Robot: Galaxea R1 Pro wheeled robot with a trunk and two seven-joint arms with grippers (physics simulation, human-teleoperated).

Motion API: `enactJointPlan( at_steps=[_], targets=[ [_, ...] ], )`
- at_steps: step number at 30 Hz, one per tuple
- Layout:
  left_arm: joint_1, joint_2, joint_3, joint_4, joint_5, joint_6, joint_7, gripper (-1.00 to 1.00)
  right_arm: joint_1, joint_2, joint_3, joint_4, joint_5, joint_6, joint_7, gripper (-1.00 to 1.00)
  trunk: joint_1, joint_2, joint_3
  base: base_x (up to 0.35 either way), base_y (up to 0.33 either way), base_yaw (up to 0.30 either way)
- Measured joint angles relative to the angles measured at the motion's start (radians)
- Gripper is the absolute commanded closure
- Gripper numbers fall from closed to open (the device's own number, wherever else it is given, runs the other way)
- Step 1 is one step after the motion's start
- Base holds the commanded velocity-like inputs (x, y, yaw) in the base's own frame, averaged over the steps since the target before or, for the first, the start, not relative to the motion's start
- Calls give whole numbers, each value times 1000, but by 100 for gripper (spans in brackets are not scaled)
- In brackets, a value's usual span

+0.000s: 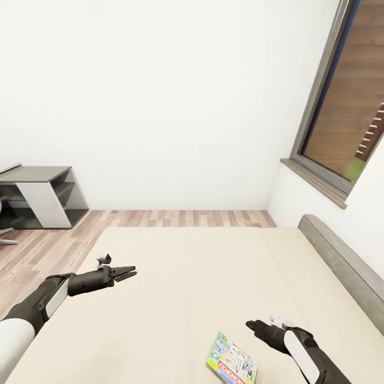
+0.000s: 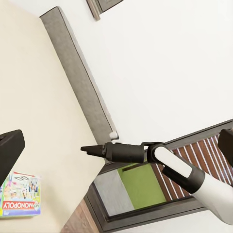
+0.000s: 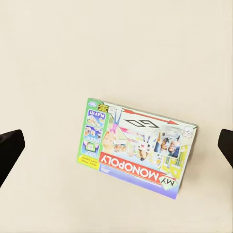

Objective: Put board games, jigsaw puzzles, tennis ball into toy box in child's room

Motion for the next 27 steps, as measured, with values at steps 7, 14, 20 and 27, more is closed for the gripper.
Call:
enactJointPlan(
  at_steps=[7, 14, 20, 27],
  targets=[
    [0, 2, 1, 0, 0, 0, -3, -100, -25, 3, 0, 1, -1, 9, -7, -100, 0, 0, -10, 0, 0, 0],
    [0, 2, 0, 0, 1, 0, -6, -100, -65, 7, 2, 13, -2, 44, -12, -100, 0, 0, -21, 0, 0, 24],
    [0, 2, 0, 0, 1, 0, -6, -100, -121, 9, 2, 69, -3, 66, -20, -100, 0, 0, -30, 0, 0, 65],
    [0, 2, 0, 0, 0, 0, -5, -100, -203, 10, 2, 193, -2, 66, -32, -100, 0, 0, -42, 0, 0, 74]
  ],
)
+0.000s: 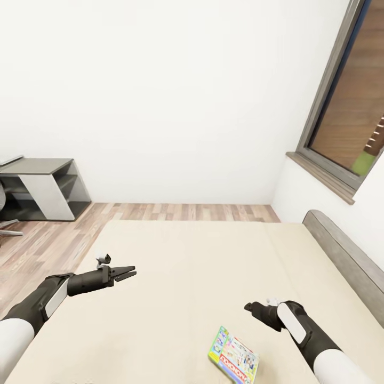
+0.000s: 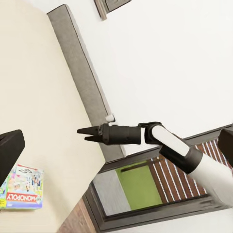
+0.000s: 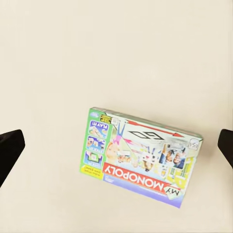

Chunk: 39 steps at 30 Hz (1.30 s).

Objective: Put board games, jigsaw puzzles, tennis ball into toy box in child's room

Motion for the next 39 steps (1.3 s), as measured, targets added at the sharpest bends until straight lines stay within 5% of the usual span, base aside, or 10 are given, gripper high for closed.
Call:
enactJointPlan(
  at_steps=[39],
  targets=[
    [0, 1, 0, 0, -3, 0, 2, -100, -33, -3, 4, 58, -1, -1, -2, -100, 0, 0, -63, 0, 0, 52]
  ],
)
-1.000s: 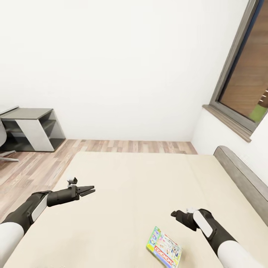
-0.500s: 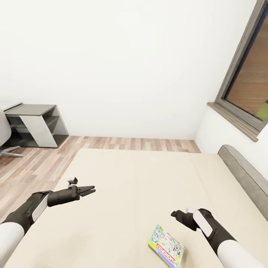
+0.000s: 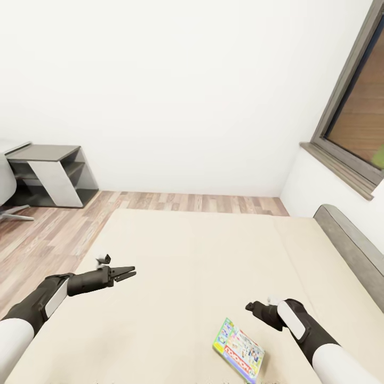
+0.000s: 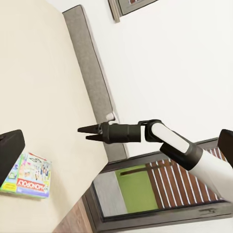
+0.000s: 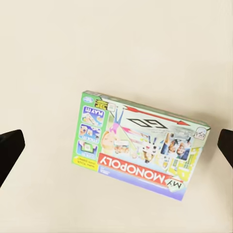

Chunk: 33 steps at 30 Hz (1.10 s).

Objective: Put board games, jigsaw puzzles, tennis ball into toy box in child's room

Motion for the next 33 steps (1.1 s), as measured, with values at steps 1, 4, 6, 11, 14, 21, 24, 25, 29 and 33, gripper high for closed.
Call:
enactJointPlan(
  at_steps=[1, 4, 6, 11, 14, 21, 24, 25, 29, 33],
  targets=[
    [0, 0, 0, 0, 0, 0, 0, -100, 0, 1, 0, 0, 0, -1, 0, -100, 0, 0, -2, 0, 0, -116],
    [0, 1, 0, 0, 0, 0, -1, -100, 1, 6, 2, 0, 0, -6, 0, -100, 0, 0, -6, 0, 0, -139],
    [0, 2, 0, 0, 0, 0, -2, -100, 1, 8, 3, 0, 1, -11, 0, -100, 0, 0, -9, 0, 0, -158],
    [0, 2, -1, 0, 0, 0, -3, -100, 3, 7, 4, -2, 1, -21, 5, -100, 0, 0, -14, 0, 0, -107],
    [0, 2, 0, 0, 0, 0, -3, -100, 5, 5, 4, -2, 2, -23, 7, -100, 0, 0, -15, 0, 0, -37],
    [0, 1, 0, 0, 0, 0, -2, -100, 8, -1, -3, -5, 1, -23, 12, -100, 0, 0, -17, 0, 0, -45],
    [0, 0, -1, 0, 0, 0, -1, -100, 9, 2, -3, -6, 1, -24, 10, -100, 0, 0, -20, 0, 0, -100],
    [0, 0, -1, 0, 0, 0, -1, -100, 9, 2, -2, -5, 1, -24, 10, -100, 0, 0, -22, 0, 0, -101],
    [0, -1, -1, 0, 0, 0, -1, -100, 9, 3, -1, -4, 2, -24, 8, -100, 0, 0, -27, 0, 0, -94],
    [0, -1, -1, 0, 0, 0, -1, -100, 9, 4, 1, -2, 2, -25, 7, -100, 0, 0, -33, 0, 0, -82]
  ],
)
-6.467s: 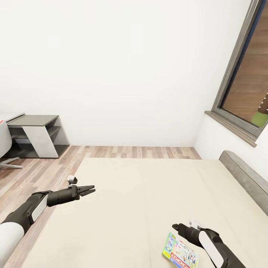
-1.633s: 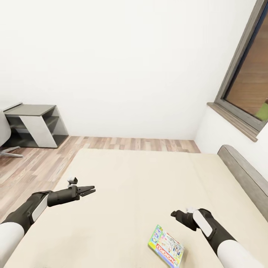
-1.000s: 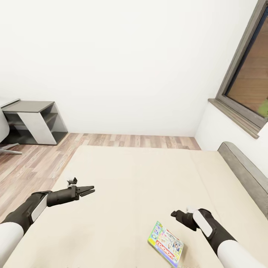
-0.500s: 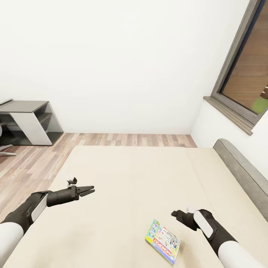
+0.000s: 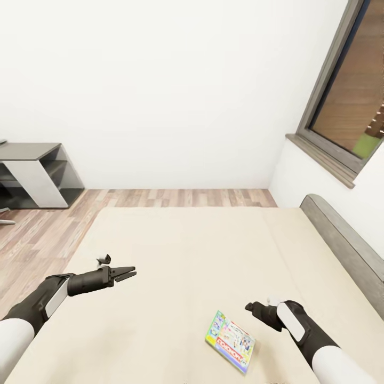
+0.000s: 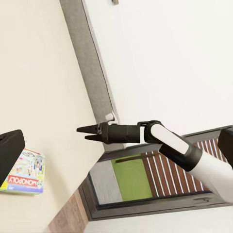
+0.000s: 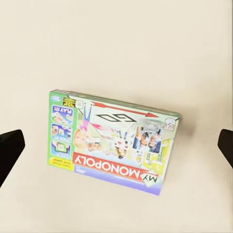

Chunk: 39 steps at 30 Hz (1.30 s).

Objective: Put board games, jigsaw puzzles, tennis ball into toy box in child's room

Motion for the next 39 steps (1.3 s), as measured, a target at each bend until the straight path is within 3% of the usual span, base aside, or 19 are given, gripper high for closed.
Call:
enactJointPlan(
  at_steps=[21, 39],
  targets=[
    [3, 0, 0, 0, 1, 0, -6, -100, 0, 4, 2, 3, 0, 0, -2, -100, 0, 0, -34, 0, 0, -28],
    [58, -9, 0, 4, -4, -19, -7, -100, 0, 7, 5, 1, 2, 0, -2, -100, 0, 0, -63, 0, 0, 0]
  ],
)
